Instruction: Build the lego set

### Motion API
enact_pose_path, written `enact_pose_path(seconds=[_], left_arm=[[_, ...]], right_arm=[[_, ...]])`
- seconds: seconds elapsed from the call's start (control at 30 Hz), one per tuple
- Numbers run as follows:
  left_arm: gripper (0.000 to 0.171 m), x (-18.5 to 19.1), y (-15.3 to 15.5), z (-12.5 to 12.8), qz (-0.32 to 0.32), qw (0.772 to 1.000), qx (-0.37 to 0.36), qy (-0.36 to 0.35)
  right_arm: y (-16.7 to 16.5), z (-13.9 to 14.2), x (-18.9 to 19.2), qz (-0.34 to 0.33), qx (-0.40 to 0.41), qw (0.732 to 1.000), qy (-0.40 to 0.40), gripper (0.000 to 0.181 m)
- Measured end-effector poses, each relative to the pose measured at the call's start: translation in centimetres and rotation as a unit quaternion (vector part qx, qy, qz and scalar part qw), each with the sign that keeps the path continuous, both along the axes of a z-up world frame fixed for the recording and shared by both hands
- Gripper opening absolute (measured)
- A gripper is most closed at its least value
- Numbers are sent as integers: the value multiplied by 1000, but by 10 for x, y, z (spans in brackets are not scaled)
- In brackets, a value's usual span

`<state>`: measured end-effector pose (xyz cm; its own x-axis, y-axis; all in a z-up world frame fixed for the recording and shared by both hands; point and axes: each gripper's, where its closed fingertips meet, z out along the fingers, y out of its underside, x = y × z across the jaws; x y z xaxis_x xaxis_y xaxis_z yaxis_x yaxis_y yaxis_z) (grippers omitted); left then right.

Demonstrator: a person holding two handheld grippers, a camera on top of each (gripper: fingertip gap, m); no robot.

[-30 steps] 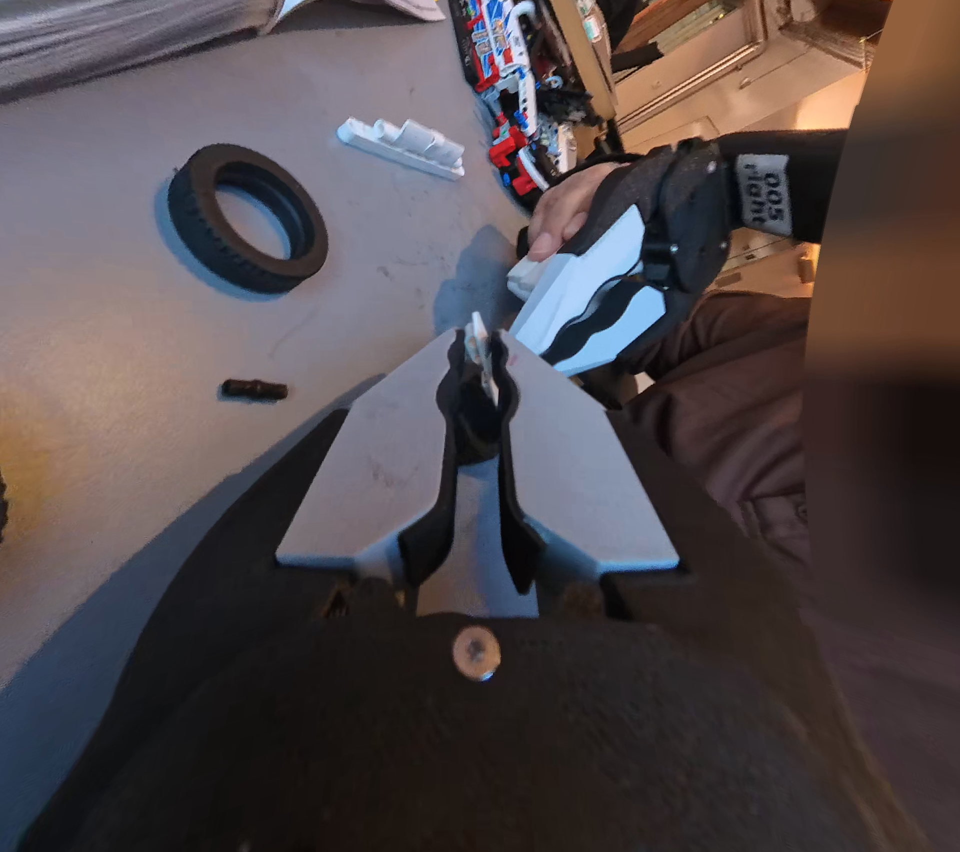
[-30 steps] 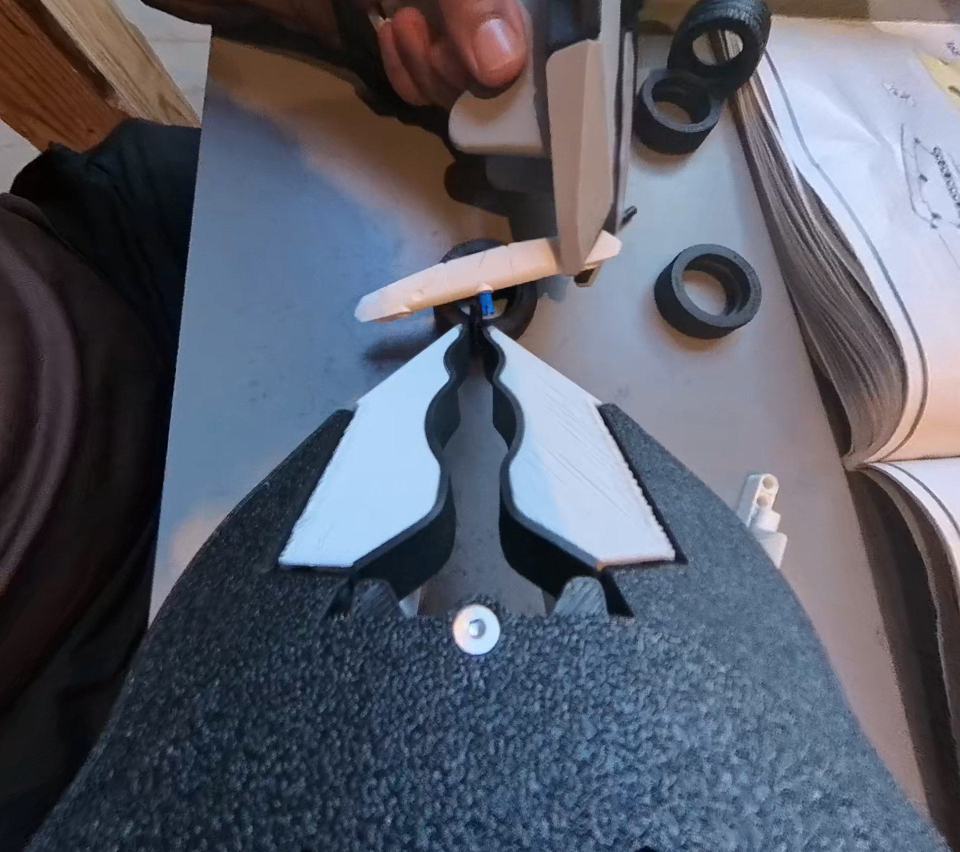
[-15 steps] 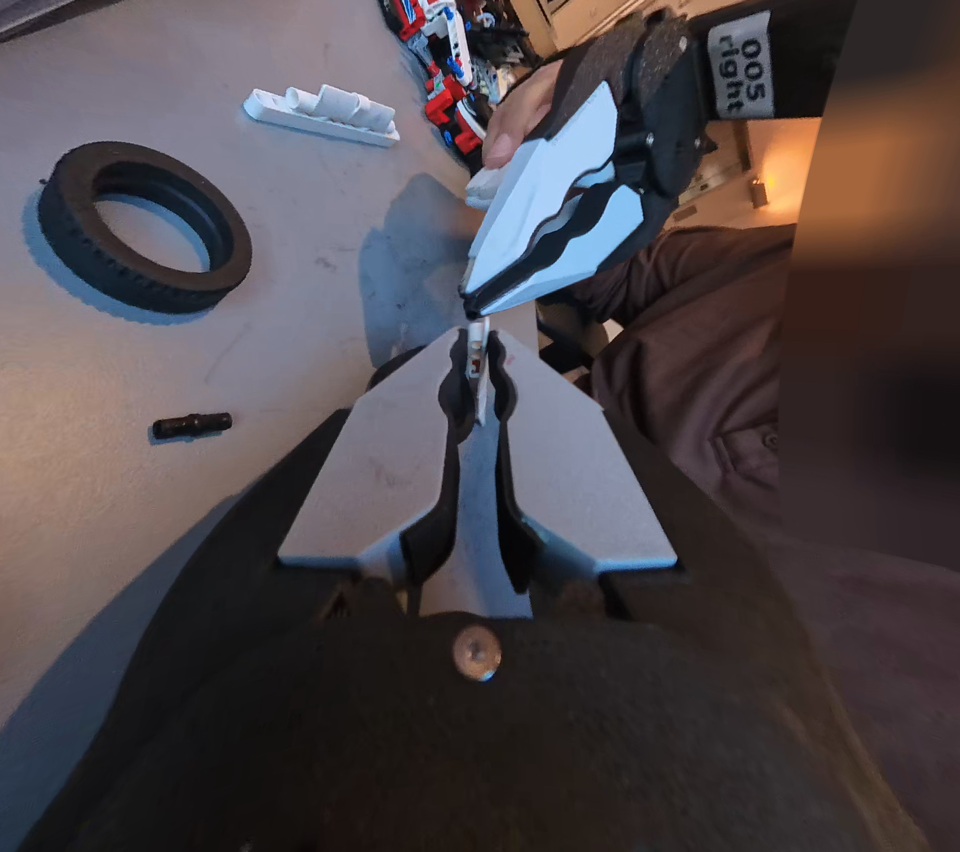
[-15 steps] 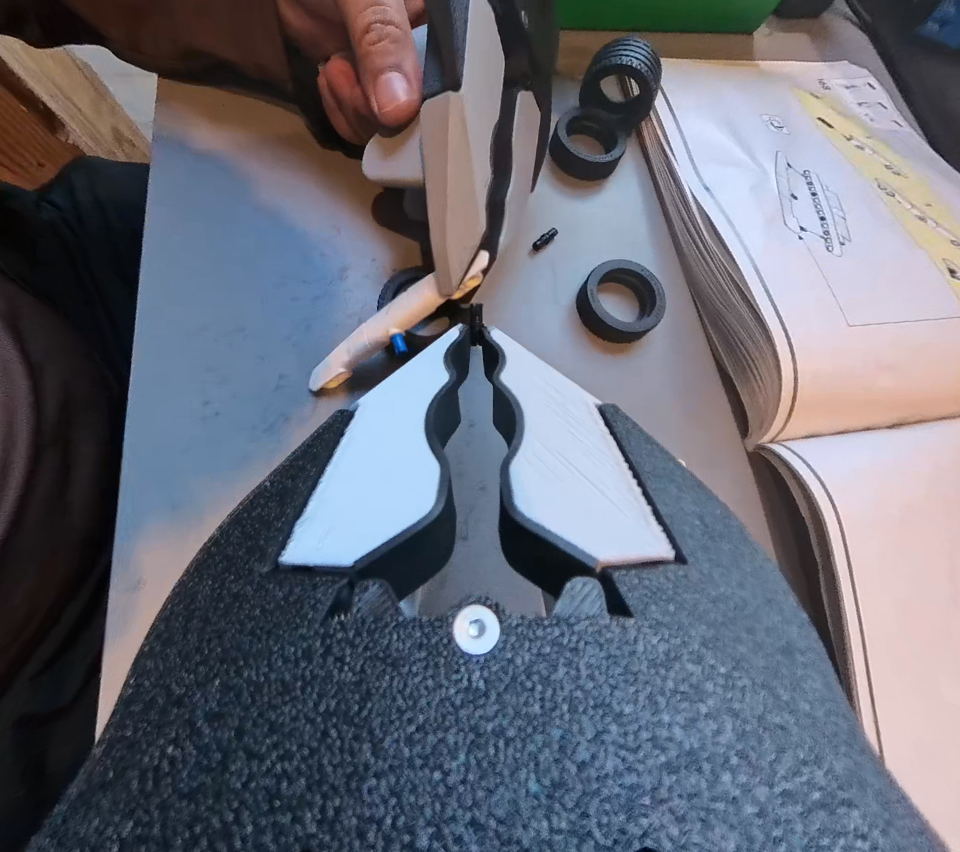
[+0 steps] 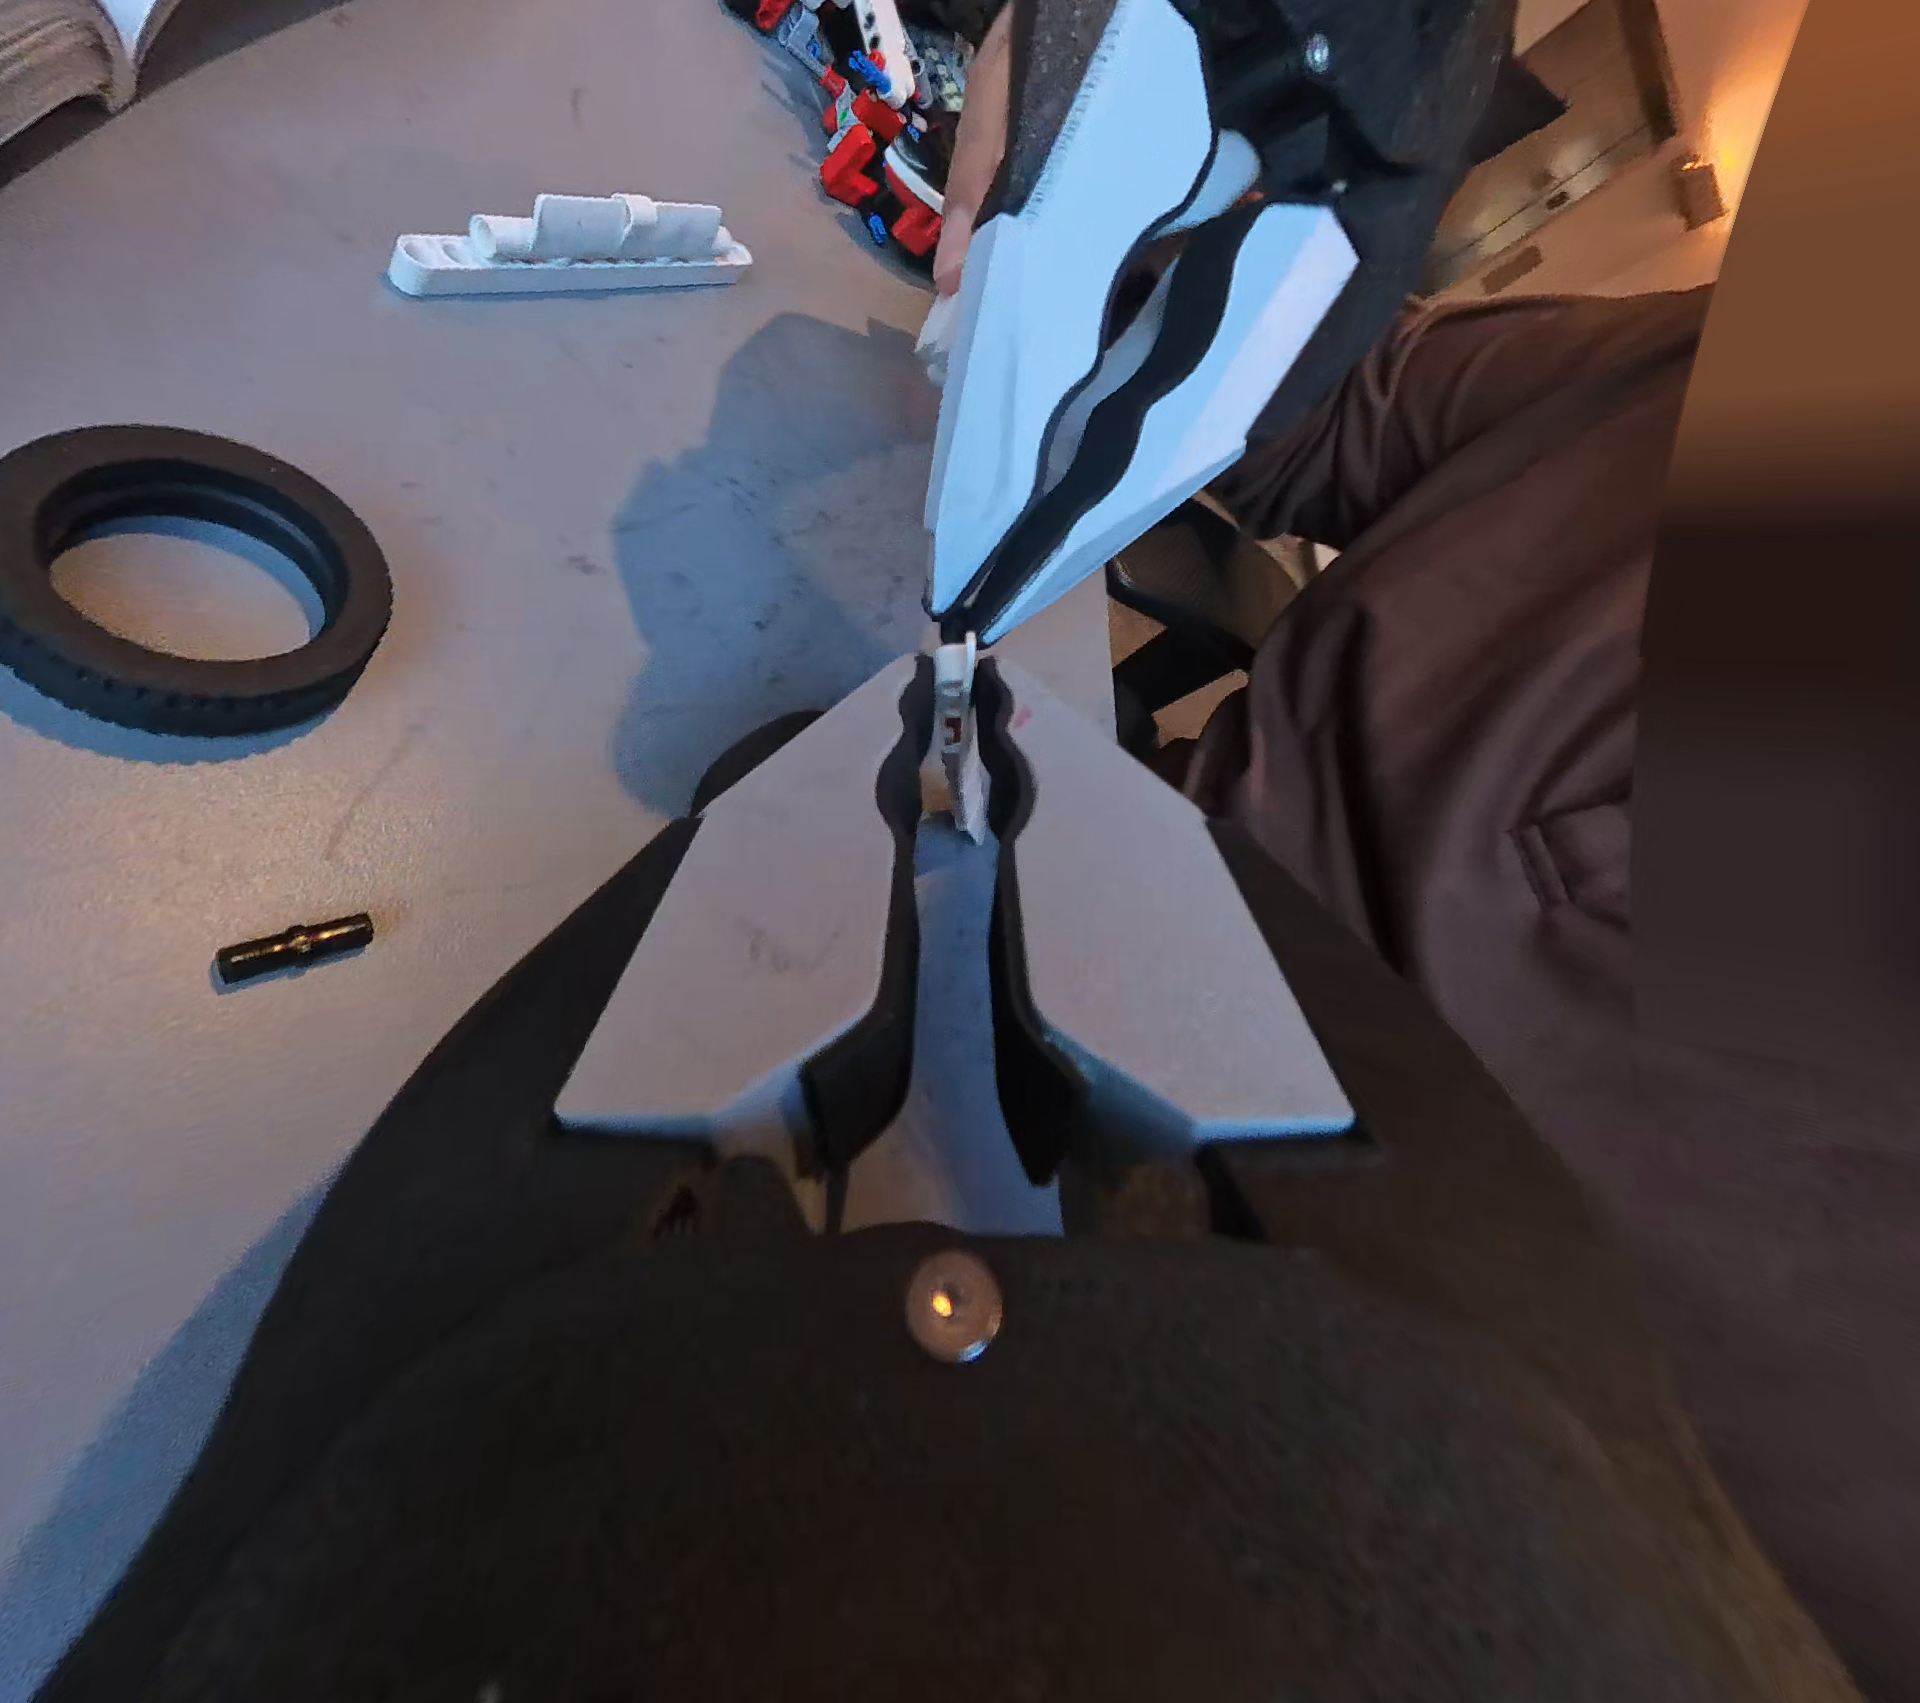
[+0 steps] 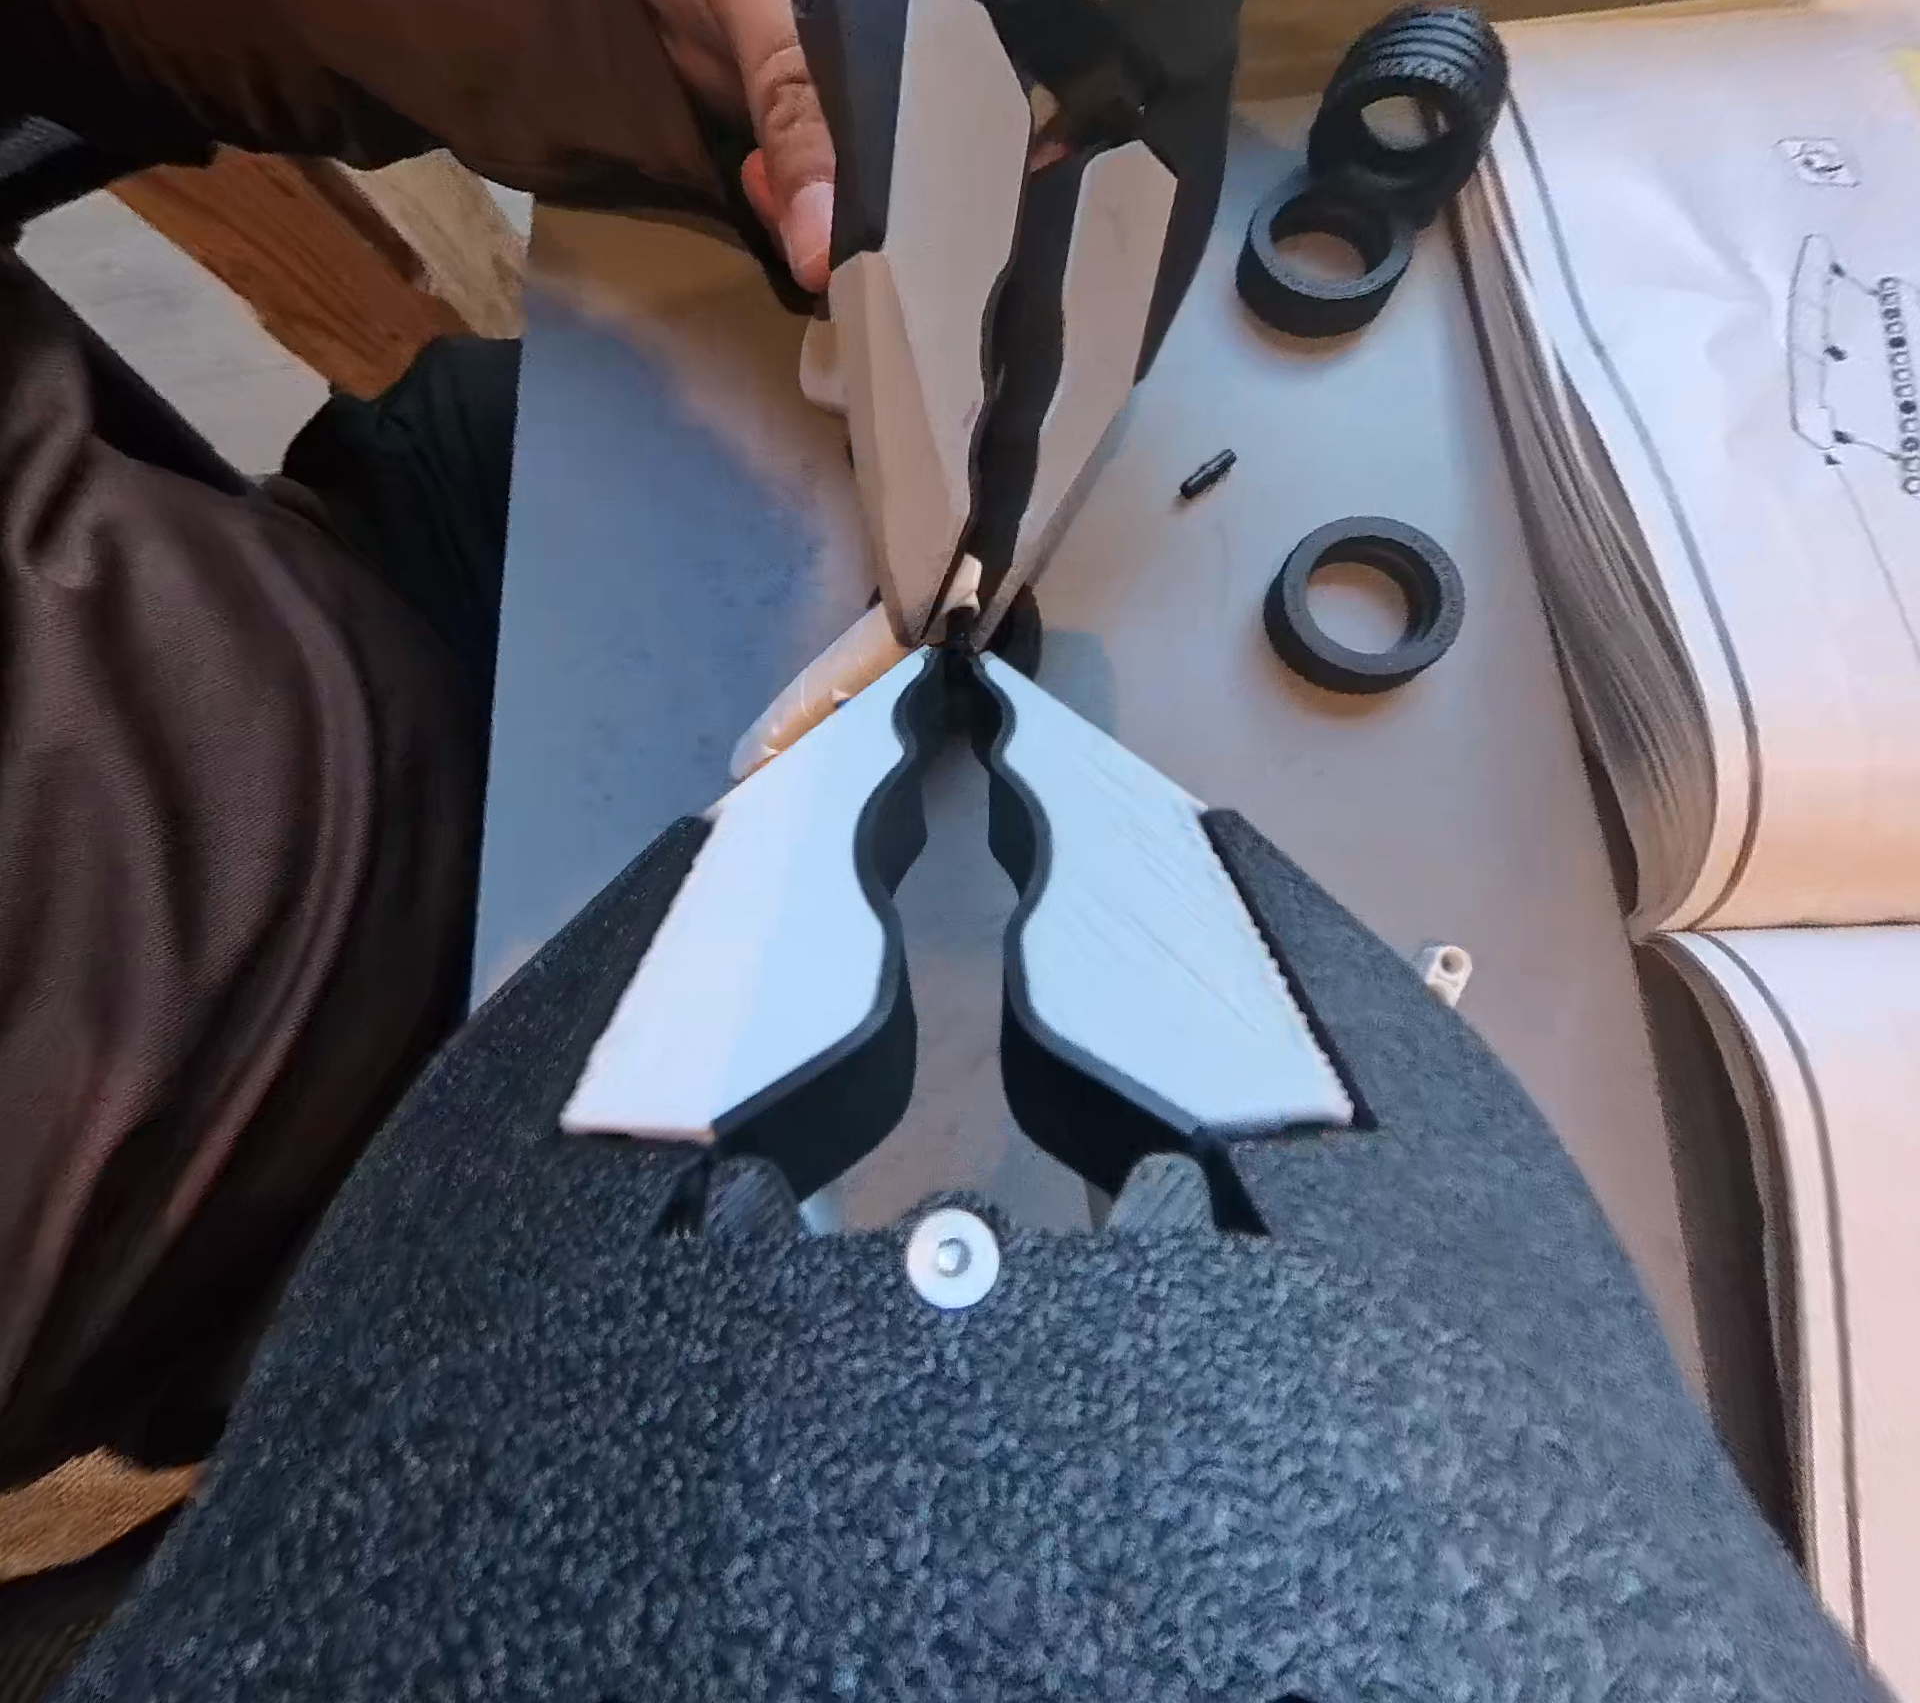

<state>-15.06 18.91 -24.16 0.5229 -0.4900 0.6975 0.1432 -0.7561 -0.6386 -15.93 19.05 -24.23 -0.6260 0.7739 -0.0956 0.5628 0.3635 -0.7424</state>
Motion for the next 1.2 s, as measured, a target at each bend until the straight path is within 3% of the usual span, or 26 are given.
enact_pose_path(seconds=[0.23, 0.4, 0.6, 0.8, 0.97, 1.2], left_arm=[[5, 10, -1, 16, -16, 995, 41, 90], [5, 9, 1, 19, -11, 981, 73, 181], [5, 11, -1, 17, 26, 972, 120, 201], [5, 7, -3, 19, 47, 957, 156, 240], [5, 5, -2, 23, 39, 945, 171, 278], [5, 8, -3, 27, 8, 902, 220, 371]], right_arm=[[-2, 21, 11, 34, -98, 988, -112, 3], [-1, 31, 10, 12, -196, 964, -177, 3], [-4, 30, 11, -24, -253, 958, -131, 3], [-10, 27, 9, -43, -228, 968, -92, 3], [-10, 31, 8, -27, -228, 967, -112, 3], [-10, 39, 12, -8, -291, 944, -157, 2]])
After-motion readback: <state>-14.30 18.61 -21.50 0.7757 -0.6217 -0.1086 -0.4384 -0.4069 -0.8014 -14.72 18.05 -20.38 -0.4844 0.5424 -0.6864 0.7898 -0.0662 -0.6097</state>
